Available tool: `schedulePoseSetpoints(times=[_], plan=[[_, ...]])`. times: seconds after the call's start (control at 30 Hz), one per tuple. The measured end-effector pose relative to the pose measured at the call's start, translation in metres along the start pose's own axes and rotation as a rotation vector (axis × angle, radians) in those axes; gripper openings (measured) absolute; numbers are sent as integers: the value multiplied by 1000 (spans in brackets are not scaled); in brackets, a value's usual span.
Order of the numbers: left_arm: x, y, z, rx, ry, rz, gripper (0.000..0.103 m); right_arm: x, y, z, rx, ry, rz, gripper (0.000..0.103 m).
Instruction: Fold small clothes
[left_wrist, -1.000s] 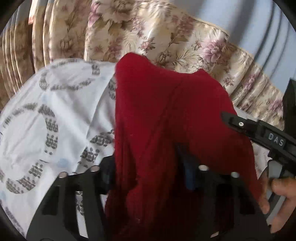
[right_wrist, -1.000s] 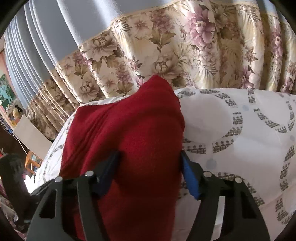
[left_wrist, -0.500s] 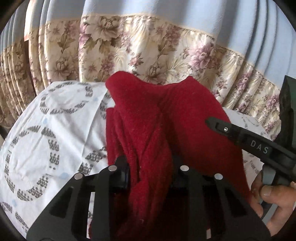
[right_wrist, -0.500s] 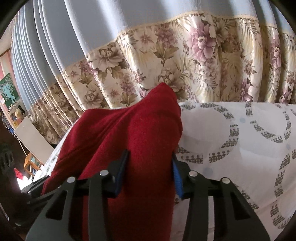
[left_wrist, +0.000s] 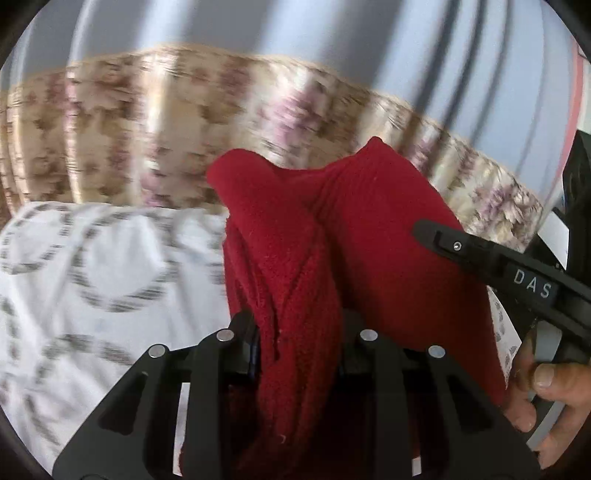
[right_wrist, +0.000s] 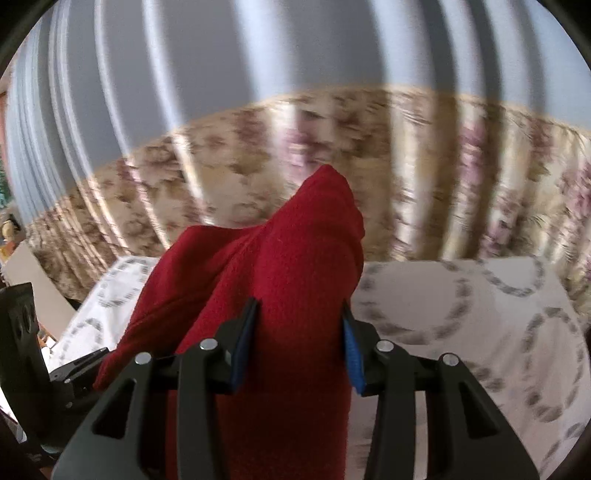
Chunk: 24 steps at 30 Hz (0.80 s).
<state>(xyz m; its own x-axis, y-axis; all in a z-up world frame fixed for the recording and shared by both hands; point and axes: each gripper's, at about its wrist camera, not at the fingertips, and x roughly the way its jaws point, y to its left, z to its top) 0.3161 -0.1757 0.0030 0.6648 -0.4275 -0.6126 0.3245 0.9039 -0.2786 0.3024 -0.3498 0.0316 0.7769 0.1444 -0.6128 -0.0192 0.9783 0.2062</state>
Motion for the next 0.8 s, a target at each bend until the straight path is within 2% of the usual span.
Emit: schedulePoseSetpoints(times=[0.1, 0.17, 0.2, 0.23, 0.27, 0.3, 0.37, 0.43, 0.53, 0.6, 0.67, 0.73, 0.8], plan=[[37, -20, -8, -9, 76, 35, 28, 17, -43, -8, 5, 52, -21, 43], [49, -24, -16, -14, 92, 72, 30, 32, -61, -20, 32, 100, -43, 45], [53, -27, -22, 11, 85, 108, 33, 39, -67, -29, 30, 105, -67, 51], [53, -28, -24, 28, 75, 126, 40, 38, -68, -34, 25, 82, -81, 53], [51, -29, -27, 48, 62, 153, 49, 35, -66, -38, 9, 48, -109, 60], [51, -29, -28, 55, 58, 162, 53, 34, -63, -40, -5, 34, -133, 66], [49, -21, -28, 46, 49, 172, 69, 30, -59, -41, -19, 11, -184, 72], [43, -11, -27, 40, 39, 152, 70, 26, -54, -40, -20, 2, -197, 72], [22, -2, -23, 46, 15, 153, 71, -2, -46, -39, -7, -39, -215, 83], [-4, 2, -22, 68, -16, 172, 80, -22, -35, -38, -19, -50, -229, 91], [-37, 6, -27, 103, -74, 232, 96, -46, -17, -44, -39, -55, -258, 98], [-75, 13, -37, 144, -130, 346, 99, -63, 0, -56, -46, -59, -278, 99], [-101, 23, -44, 154, -152, 398, 100, -81, 22, -74, -32, -79, -330, 101]])
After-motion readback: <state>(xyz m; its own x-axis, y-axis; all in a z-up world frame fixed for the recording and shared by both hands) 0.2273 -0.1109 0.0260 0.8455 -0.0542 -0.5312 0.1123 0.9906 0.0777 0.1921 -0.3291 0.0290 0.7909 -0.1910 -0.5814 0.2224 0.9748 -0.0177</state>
